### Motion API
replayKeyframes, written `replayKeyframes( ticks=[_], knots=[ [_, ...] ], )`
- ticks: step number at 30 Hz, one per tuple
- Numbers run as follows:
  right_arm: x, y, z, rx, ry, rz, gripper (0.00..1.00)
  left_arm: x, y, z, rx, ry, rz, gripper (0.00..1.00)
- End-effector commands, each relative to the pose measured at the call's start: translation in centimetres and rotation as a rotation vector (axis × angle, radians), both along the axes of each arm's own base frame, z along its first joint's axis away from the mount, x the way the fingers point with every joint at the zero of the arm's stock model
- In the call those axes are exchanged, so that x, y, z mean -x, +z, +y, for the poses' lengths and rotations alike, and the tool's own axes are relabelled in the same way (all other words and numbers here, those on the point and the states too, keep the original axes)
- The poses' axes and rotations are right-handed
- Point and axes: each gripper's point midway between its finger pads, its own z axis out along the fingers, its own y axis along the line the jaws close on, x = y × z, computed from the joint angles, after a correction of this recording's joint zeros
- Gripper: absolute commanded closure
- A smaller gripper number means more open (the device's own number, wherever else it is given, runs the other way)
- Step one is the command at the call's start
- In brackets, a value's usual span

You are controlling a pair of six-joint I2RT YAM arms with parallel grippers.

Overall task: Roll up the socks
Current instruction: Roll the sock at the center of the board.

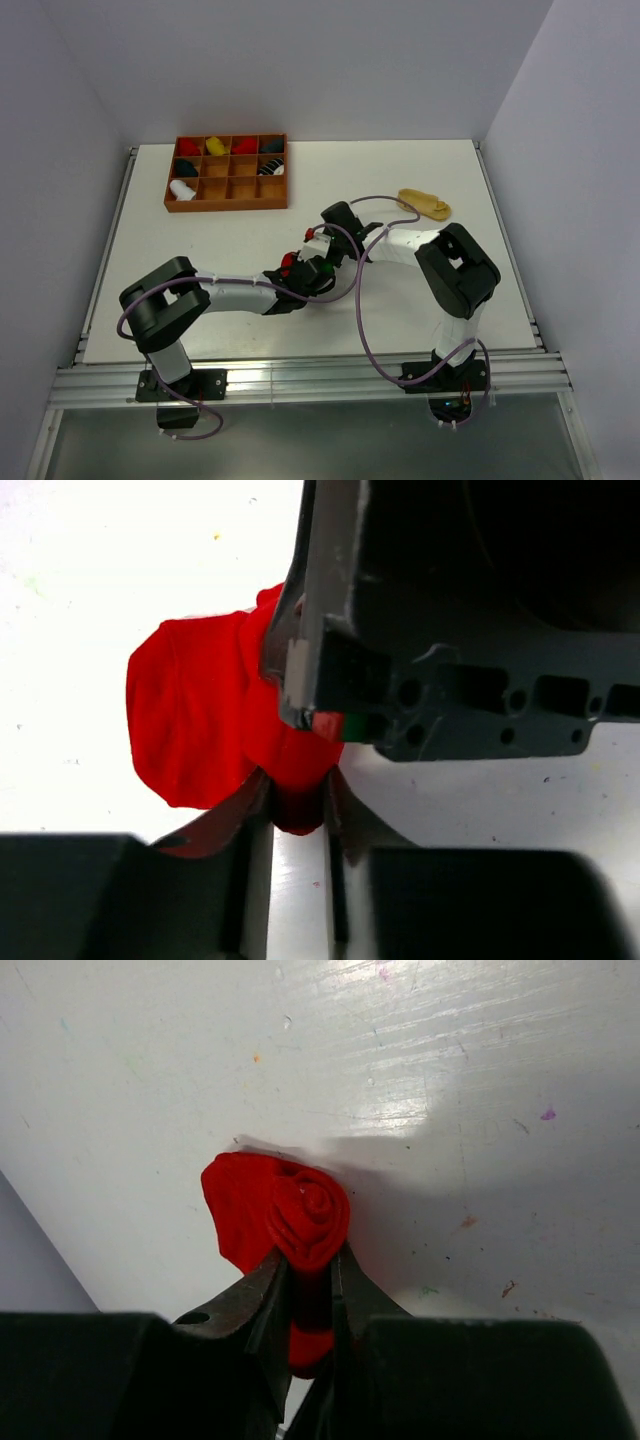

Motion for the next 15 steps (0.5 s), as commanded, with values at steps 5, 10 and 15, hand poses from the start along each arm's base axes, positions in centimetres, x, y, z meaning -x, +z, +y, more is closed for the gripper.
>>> replayKeyframes(
  ticks=[5, 10, 15],
  knots=[
    [0.0, 1.4, 1.3, -0.036, 0.03, -0.014, 1.0, -0.2, 0.2, -1.2, -0.008, -0.012, 0.011, 0.99],
    [0.0, 2.0, 1.4, -0.077, 0.031, -0.045, 0.83, 0.1, 1.3, -1.1, 0.069, -0.014, 0.034, 0.99],
    [-0.7, 4.0, 0.9, -0.146, 0.011, -0.137, 0.53, -0.2, 1.9, 0.4, 0.214, -0.008, 0.115, 0.99]
  ],
)
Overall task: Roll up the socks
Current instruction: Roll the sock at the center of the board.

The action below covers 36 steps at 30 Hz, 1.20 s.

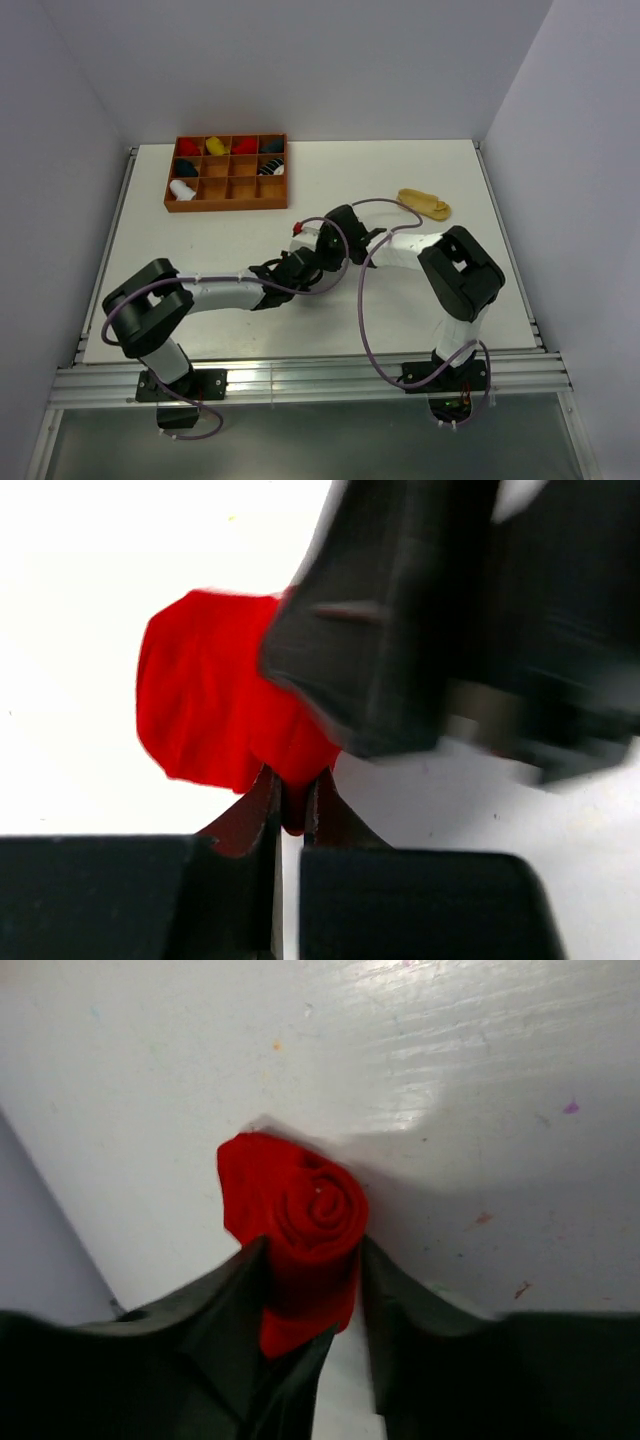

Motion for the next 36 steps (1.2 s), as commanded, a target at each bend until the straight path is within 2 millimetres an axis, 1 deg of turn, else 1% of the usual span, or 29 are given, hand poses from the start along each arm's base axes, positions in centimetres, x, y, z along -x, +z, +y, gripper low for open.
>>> replayKeyframes(
  ticks=[1, 2, 3, 4, 5, 6, 8, 10, 11, 12, 15, 16, 18, 20, 24, 27, 28, 30, 35, 36],
  knots=[
    [-0.9, 3.9, 0.5, -0.107, -0.001, -0.116, 0.47, 0.4, 1.6, -0.2, 0.185, -0.027, 0.081, 0.99],
    [-1.0, 4.5, 0.3, -0.123, -0.005, -0.138, 0.44, -0.2, 1.9, 0.3, 0.222, -0.003, 0.088, 1.0],
    [-1.2, 4.7, 0.1, -0.128, -0.014, -0.148, 0.42, -0.3, 2.0, 0.6, 0.246, 0.002, 0.099, 0.99],
    [-1.5, 4.9, -0.2, -0.132, -0.029, -0.158, 0.38, 0.3, 1.9, 0.6, 0.279, -0.018, 0.136, 0.99],
    [-1.8, 5.6, -0.2, -0.148, -0.034, -0.186, 0.36, 0.3, 1.9, 0.8, 0.302, -0.013, 0.152, 0.99],
    [-1.7, 5.5, -0.4, -0.148, -0.038, -0.19, 0.35, -0.2, 2.1, 1.3, 0.341, 0.007, 0.166, 0.99],
    [-1.9, 5.8, -0.3, -0.158, -0.034, -0.206, 0.34, -0.2, 1.5, 2.1, 0.389, 0.028, 0.225, 0.99],
    [-1.8, 5.6, 0.0, -0.164, -0.025, -0.202, 0.34, -0.2, 0.6, 2.7, 0.411, 0.052, 0.257, 0.99],
    [-1.8, 5.4, 0.2, -0.17, -0.021, -0.199, 0.34, 0.5, 0.4, 2.2, 0.45, 0.019, 0.307, 0.99],
    [-1.8, 5.2, 0.4, -0.175, -0.017, -0.198, 0.34, 0.3, -0.3, 2.7, 0.475, 0.052, 0.344, 0.99],
    [-1.6, 4.6, 1.1, -0.195, -0.011, -0.183, 0.34, 0.6, -1.3, 3.1, 0.559, 0.075, 0.418, 0.99],
    [-1.5, 4.4, 1.3, -0.195, -0.009, -0.177, 0.34, 1.0, -2.2, 3.4, 0.562, 0.086, 0.445, 0.99],
    [-1.5, 3.8, 1.6, -0.189, -0.006, -0.166, 0.34, 1.0, -2.4, 3.4, 0.591, 0.097, 0.467, 0.99],
    [-1.5, 3.2, 1.8, -0.171, -0.007, -0.153, 0.34, 1.1, -3.0, 3.7, 0.589, 0.108, 0.493, 0.99],
    [-1.1, 2.0, 2.2, -0.155, -0.004, -0.127, 0.34, 1.2, -3.8, 3.5, 0.584, 0.107, 0.535, 0.99],
    [-1.2, 1.2, 2.0, -0.134, -0.015, -0.117, 0.34, 1.3, -4.2, 3.3, 0.582, 0.106, 0.568, 0.99],
    [-1.3, 1.0, 2.0, -0.134, -0.023, -0.114, 0.35, 1.2, -4.1, 3.0, 0.588, 0.097, 0.575, 0.99],
    [-1.3, 0.5, 1.8, -0.124, -0.032, -0.112, 0.36, 1.4, -4.7, 3.2, 0.572, 0.102, 0.6, 0.99],
    [-1.8, -0.7, 0.7, -0.072, -0.09, -0.105, 0.37, 1.3, -5.0, 3.2, 0.533, 0.106, 0.629, 0.99],
    [-1.9, -0.9, 0.5, -0.06, -0.101, -0.098, 0.37, 1.0, -4.8, 3.1, 0.526, 0.104, 0.627, 0.99]
  ],
)
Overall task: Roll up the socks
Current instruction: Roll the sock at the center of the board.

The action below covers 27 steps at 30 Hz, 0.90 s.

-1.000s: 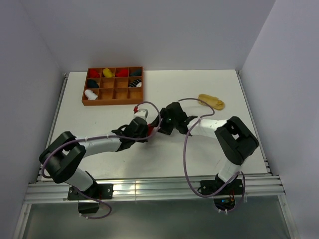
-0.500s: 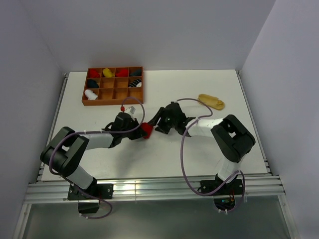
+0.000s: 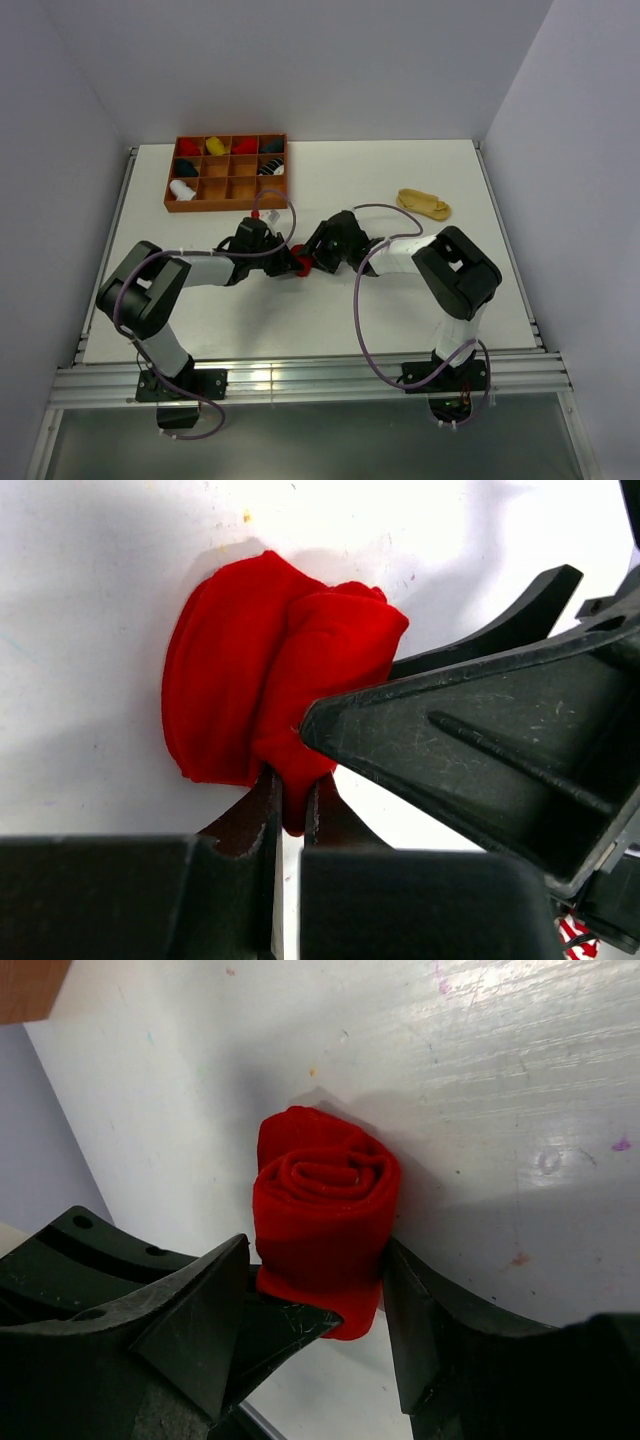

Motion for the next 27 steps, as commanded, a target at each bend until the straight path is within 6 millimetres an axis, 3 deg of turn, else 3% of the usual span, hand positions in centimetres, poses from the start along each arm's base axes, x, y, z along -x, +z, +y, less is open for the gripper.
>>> replayKeyframes(
  ticks=[1, 14, 17, 18, 21, 23, 25, 27],
  knots=[
    [-1.3, -1.2, -1.1, 0.079, -0.086, -0.01, 0.37, 3.3, -4.6, 2.3, -0.162, -0.026, 0.186, 0.99],
    [-1.6, -3.3, -3.0, 0.216, -0.165, 0.077, 0.46, 2.8, -4.5, 2.1, -0.209, -0.071, 0.204, 0.99],
    [-1.5, -3.6, -3.2, 0.237, -0.165, 0.093, 0.56, 2.8, -4.4, 1.9, -0.21, -0.081, 0.208, 0.99],
    [-1.4, -3.7, -3.3, 0.243, -0.161, 0.096, 0.69, 2.8, -4.3, 1.9, -0.21, -0.081, 0.208, 0.99],
    [-1.2, -4.0, -3.4, 0.27, -0.145, 0.113, 0.95, 2.6, -3.9, 2.0, -0.216, -0.069, 0.183, 0.99],
    [-1.0, -4.0, -3.4, 0.285, -0.129, 0.127, 1.0, 2.0, -2.5, 1.9, -0.208, -0.065, 0.11, 0.9],
    [-0.6, -4.0, -3.1, 0.287, -0.099, 0.146, 1.0, 1.6, -1.4, 1.9, -0.212, -0.063, 0.031, 0.73],
    [-0.3, -4.2, -3.1, 0.294, -0.085, 0.162, 1.0, 1.1, 0.3, 2.3, -0.24, -0.027, -0.068, 0.65]
  ],
)
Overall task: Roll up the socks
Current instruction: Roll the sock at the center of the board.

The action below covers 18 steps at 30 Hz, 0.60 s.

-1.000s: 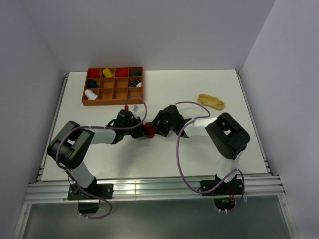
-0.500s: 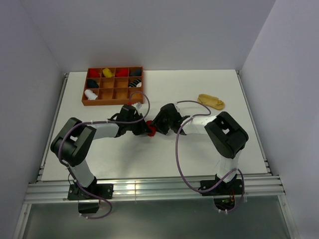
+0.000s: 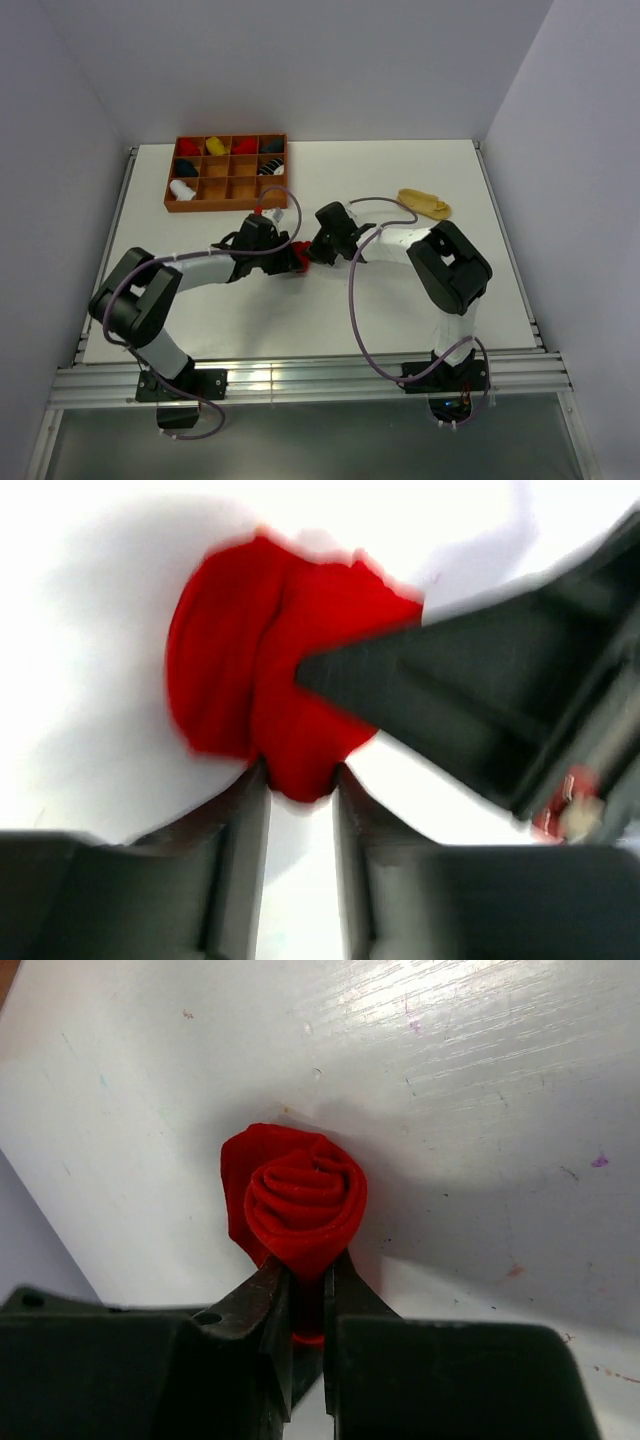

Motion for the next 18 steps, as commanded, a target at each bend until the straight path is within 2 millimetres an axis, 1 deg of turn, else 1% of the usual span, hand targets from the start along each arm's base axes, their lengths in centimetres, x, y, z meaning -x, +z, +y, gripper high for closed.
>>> replayKeyframes(
  ticks=[1, 2, 4, 5, 6, 7, 8, 9, 10, 13, 14, 16, 18],
  knots=[
    [1.3, -3.4, -2.5, 0.151, -0.005, 0.08, 1.0, 1.7, 0.5, 1.8, -0.132, 0.003, -0.089, 0.58],
    [1.4, -3.4, -2.5, 0.154, -0.003, 0.082, 1.0, 0.9, 1.9, 2.4, -0.156, 0.047, -0.162, 0.54],
    [1.7, -3.1, -2.2, 0.148, 0.017, 0.097, 1.0, 1.2, 2.9, 2.4, -0.214, 0.05, -0.251, 0.47],
    [1.9, -3.1, -2.2, 0.148, 0.023, 0.103, 1.0, 1.2, 4.2, 2.3, -0.22, 0.062, -0.308, 0.46],
    [2.0, -3.0, -2.2, 0.145, 0.027, 0.105, 1.0, 0.5, 4.9, 3.1, -0.272, 0.112, -0.369, 0.45],
    [2.0, -2.8, -2.1, 0.143, 0.029, 0.106, 1.0, 1.2, 5.4, 2.4, -0.297, 0.082, -0.42, 0.43],
    [2.0, -2.7, -2.0, 0.143, 0.034, 0.109, 1.0, 1.0, 6.7, 2.2, -0.3, 0.102, -0.481, 0.42],
    [2.1, -2.7, -2.0, 0.142, 0.042, 0.114, 1.0, 0.8, 7.0, 2.6, -0.338, 0.129, -0.524, 0.41],
    [2.1, -2.7, -1.9, 0.14, 0.047, 0.118, 1.0, 1.4, 7.4, 1.9, -0.352, 0.095, -0.568, 0.41],
    [2.4, -2.7, -1.4, 0.129, 0.068, 0.134, 1.0, 1.5, 7.9, 1.0, -0.379, 0.082, -0.638, 0.4],
    [2.5, -2.7, -1.3, 0.125, 0.072, 0.137, 1.0, 1.4, 7.3, 0.8, -0.4, 0.067, -0.641, 0.4],
    [2.6, -2.8, -1.2, 0.115, 0.075, 0.144, 1.0, 1.3, 7.3, 0.2, -0.433, 0.048, -0.669, 0.4],
    [2.6, -2.6, -1.1, 0.109, 0.079, 0.144, 1.0, 1.3, 6.6, -0.4, -0.467, 0.027, -0.688, 0.4]
  ],
)
